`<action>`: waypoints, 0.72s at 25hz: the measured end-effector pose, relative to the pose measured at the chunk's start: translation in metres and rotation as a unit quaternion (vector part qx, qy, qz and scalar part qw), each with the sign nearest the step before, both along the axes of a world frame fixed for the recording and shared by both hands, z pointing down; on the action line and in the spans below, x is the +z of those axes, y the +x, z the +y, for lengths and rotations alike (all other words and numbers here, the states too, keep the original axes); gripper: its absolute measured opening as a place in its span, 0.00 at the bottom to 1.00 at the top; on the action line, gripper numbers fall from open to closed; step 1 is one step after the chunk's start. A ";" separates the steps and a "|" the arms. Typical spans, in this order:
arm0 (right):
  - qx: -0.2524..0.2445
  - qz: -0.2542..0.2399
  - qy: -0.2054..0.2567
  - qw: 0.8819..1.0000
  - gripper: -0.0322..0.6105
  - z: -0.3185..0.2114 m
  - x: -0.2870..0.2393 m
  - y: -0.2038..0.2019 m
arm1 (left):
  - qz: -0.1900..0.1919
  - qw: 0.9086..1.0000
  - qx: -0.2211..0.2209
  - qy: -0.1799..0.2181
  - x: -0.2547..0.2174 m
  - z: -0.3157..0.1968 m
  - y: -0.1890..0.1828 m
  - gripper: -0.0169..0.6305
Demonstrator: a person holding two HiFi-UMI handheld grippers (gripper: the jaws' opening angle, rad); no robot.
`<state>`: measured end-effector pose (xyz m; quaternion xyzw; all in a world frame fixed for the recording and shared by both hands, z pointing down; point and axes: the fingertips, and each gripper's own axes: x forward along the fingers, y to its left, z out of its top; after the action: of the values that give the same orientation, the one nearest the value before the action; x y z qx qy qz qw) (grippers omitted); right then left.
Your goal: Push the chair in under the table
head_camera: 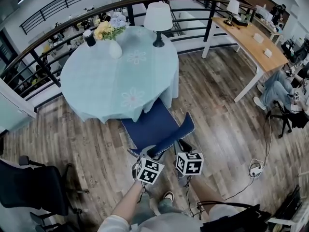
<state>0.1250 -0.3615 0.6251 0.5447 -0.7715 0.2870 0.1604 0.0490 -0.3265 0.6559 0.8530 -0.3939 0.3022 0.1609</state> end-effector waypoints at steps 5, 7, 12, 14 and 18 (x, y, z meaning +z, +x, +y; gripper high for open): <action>-0.005 -0.008 0.000 1.000 0.16 -0.011 0.000 -0.003 | 0.001 1.000 0.006 0.000 0.001 -0.011 -0.003 0.30; -0.009 -0.009 -0.002 1.000 0.16 -0.017 0.000 -0.005 | 0.000 1.000 0.005 0.003 0.000 -0.017 -0.005 0.30; -0.007 -0.005 0.003 1.000 0.16 -0.027 0.000 -0.009 | -0.001 1.000 0.005 0.002 0.001 -0.027 -0.009 0.30; -0.003 -0.004 0.004 1.000 0.16 -0.030 -0.001 -0.007 | 0.003 1.000 0.007 -0.001 0.001 -0.029 -0.007 0.30; -0.004 -0.010 0.000 1.000 0.16 -0.032 0.000 -0.007 | 0.004 1.000 0.007 0.005 0.001 -0.031 -0.007 0.30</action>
<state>0.1183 -0.3933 0.6249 0.5388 -0.7750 0.2922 0.1540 0.0423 -0.3571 0.6566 0.8577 -0.3890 0.2978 0.1564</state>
